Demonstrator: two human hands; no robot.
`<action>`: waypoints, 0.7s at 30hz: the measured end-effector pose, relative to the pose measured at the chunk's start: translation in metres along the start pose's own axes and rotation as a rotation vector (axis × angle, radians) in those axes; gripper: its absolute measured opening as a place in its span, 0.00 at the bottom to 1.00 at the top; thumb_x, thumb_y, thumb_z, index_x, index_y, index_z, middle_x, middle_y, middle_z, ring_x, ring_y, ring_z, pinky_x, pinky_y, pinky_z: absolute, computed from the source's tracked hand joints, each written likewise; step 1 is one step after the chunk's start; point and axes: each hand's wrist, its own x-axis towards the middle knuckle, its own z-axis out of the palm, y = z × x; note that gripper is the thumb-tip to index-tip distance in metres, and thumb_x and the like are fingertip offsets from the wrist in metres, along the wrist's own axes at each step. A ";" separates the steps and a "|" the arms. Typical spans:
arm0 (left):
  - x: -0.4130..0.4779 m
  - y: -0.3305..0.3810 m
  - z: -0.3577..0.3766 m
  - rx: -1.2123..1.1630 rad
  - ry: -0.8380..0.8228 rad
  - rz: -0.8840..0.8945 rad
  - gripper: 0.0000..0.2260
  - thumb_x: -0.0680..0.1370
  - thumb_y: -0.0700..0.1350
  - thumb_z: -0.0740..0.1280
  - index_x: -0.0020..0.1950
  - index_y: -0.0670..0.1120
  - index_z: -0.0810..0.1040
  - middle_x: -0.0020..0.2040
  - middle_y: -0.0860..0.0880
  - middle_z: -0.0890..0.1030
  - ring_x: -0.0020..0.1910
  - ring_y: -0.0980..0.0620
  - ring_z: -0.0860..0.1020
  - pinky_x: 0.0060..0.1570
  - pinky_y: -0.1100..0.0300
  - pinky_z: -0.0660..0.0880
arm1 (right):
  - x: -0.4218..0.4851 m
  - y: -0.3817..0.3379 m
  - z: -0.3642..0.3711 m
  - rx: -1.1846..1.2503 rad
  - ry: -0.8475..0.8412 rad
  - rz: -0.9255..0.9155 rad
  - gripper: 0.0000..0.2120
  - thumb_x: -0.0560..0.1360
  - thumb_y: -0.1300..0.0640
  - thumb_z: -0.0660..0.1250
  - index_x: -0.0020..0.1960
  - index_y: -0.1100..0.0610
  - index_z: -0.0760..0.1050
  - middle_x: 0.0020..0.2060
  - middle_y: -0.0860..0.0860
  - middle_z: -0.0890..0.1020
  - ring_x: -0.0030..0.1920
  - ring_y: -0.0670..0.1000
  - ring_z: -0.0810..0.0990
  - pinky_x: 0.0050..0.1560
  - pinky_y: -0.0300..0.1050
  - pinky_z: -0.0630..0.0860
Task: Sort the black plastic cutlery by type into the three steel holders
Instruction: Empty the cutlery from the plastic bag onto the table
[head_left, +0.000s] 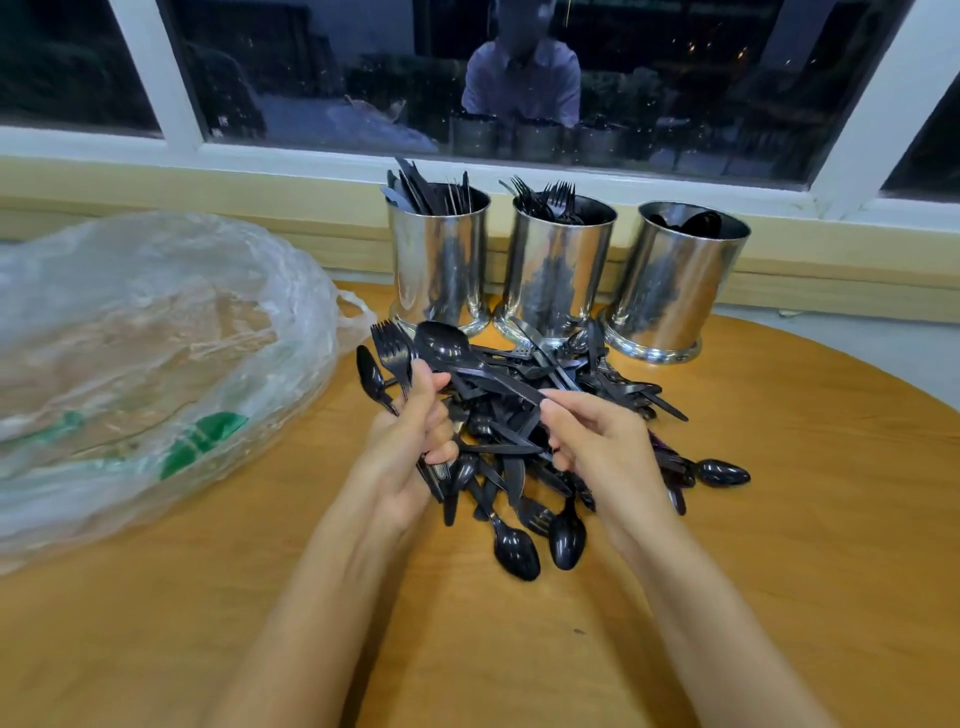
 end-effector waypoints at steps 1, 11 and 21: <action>-0.001 0.000 0.002 0.020 0.003 0.008 0.24 0.69 0.58 0.66 0.56 0.42 0.75 0.30 0.54 0.59 0.24 0.60 0.57 0.22 0.68 0.57 | -0.004 0.000 0.007 0.058 -0.033 0.023 0.08 0.78 0.59 0.67 0.50 0.47 0.81 0.32 0.47 0.78 0.32 0.44 0.73 0.36 0.36 0.72; -0.005 -0.001 0.003 0.149 -0.038 0.026 0.18 0.73 0.57 0.69 0.55 0.45 0.78 0.28 0.54 0.65 0.26 0.57 0.61 0.29 0.62 0.59 | -0.020 0.007 0.032 -0.026 -0.299 0.072 0.04 0.74 0.58 0.72 0.46 0.58 0.81 0.35 0.52 0.85 0.30 0.43 0.74 0.30 0.32 0.69; 0.002 0.013 -0.011 -0.157 -0.075 0.021 0.09 0.84 0.43 0.57 0.57 0.41 0.74 0.32 0.52 0.70 0.27 0.58 0.67 0.27 0.67 0.67 | 0.001 0.007 -0.002 -0.293 -0.004 -0.135 0.06 0.76 0.55 0.69 0.48 0.54 0.84 0.33 0.43 0.83 0.29 0.35 0.76 0.30 0.27 0.70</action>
